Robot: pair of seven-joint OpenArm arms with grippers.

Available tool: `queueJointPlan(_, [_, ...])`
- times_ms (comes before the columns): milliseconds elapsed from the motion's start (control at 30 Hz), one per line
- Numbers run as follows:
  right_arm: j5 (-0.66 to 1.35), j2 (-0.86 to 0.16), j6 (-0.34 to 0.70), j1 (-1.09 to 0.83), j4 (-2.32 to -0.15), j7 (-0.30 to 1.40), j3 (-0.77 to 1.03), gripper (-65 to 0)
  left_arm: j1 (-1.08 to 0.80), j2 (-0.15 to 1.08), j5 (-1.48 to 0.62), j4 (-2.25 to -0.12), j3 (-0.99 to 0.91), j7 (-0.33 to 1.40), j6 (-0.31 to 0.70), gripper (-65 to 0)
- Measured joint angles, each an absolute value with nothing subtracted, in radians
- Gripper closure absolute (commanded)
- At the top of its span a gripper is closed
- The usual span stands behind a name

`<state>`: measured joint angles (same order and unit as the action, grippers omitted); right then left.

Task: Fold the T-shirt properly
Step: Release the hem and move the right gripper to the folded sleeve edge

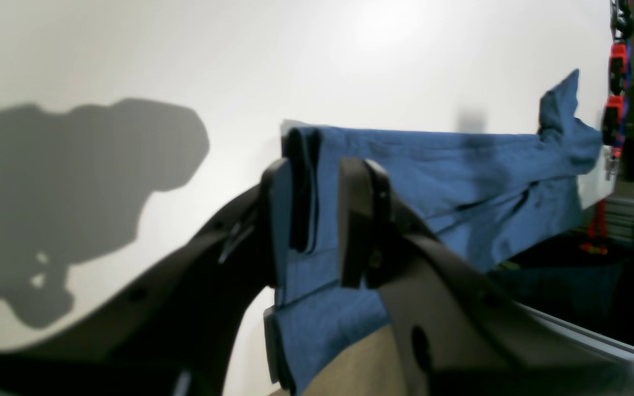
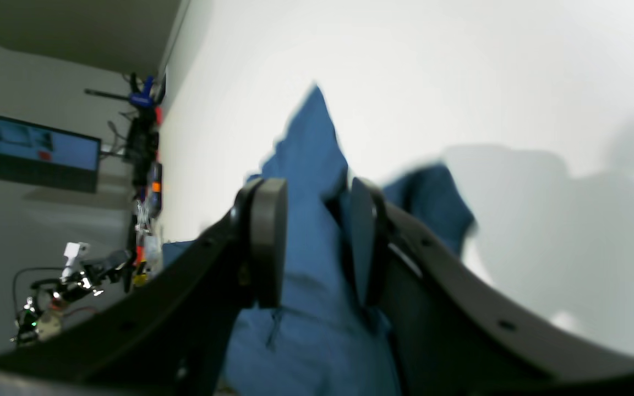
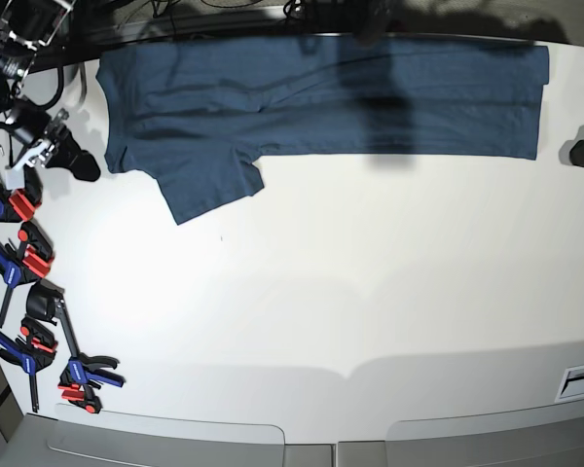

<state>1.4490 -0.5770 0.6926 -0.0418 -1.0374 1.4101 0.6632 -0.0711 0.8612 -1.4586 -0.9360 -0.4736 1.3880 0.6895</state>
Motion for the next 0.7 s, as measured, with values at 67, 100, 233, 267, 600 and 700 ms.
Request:
queueJointPlan(67, [1.449,-0.579,0.693,0.010,-1.039,1.410,0.663,-18.4,-0.063,0.866,-1.458,-0.936,-0.474,1.388,0.690,-13.4])
queueJointPlan(100, [1.449,-0.578,0.693,0.039,-1.039,1.411,0.663,-18.4,-0.058,0.865,-1.459,-0.936,-0.474,1.388,0.689,-13.4])
queueJointPlan(233, [1.448,-0.573,0.693,0.153,-1.040,1.412,0.663,-18.4,-0.030,0.862,-1.459,-0.936,-0.474,1.388,0.690,-13.4])
queueJointPlan(267, [1.449,-0.571,0.693,0.182,-1.041,1.411,0.664,-18.5,-0.027,0.863,-1.459,-0.937,-0.474,1.388,0.690,-13.4])
queueJointPlan(600, [1.137,-0.500,0.693,0.253,-1.041,1.406,0.524,-28.7,-0.019,0.862,-1.459,-0.937,-0.474,1.388,0.690,-13.5])
queueJointPlan(700, [1.003,-0.447,0.692,0.253,-1.041,1.301,0.459,-28.7,-0.019,0.862,-1.459,-0.937,-0.474,1.386,0.690,-13.5])
